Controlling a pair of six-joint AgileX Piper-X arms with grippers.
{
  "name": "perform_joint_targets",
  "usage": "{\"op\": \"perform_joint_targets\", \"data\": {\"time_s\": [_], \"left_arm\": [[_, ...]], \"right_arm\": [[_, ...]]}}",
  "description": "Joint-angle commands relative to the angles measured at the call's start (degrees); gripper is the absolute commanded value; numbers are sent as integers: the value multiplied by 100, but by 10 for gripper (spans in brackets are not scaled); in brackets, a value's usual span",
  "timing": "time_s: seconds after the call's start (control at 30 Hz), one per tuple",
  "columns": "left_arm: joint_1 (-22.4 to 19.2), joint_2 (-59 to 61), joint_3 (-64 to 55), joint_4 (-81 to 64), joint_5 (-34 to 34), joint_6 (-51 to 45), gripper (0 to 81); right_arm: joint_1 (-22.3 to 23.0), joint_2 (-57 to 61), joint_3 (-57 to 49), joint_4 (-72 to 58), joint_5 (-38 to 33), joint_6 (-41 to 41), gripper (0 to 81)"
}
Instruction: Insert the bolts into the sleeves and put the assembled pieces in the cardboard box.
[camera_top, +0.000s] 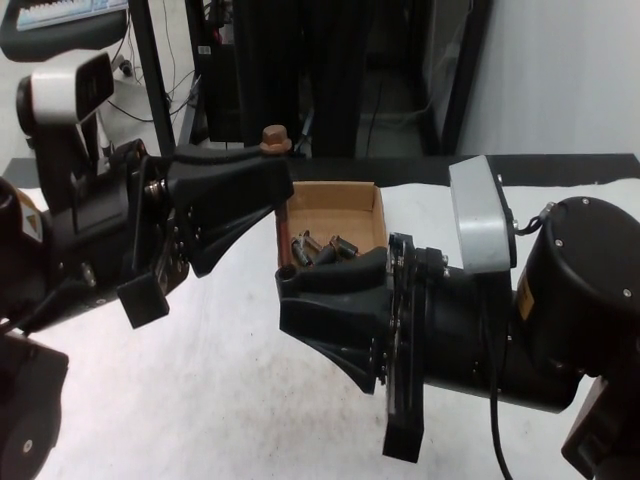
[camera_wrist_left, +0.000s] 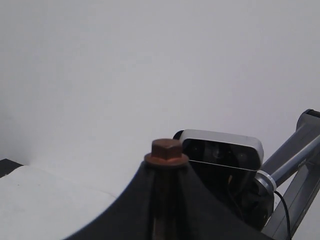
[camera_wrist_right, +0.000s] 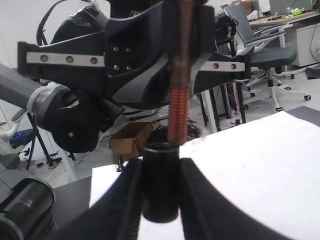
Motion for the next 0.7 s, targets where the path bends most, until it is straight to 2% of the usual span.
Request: {"op": "perform_joint_targets", "data": {"time_s": [0.0,0.67], "left_arm": [[6,-3,-40,-96,37,-26,2],[-4,-3,-40,-96,60,-50,2]], "right_arm": [[-20,-41,-25,-68,153,15,8],[-20,-41,-35,-68,324,136,8]]}}
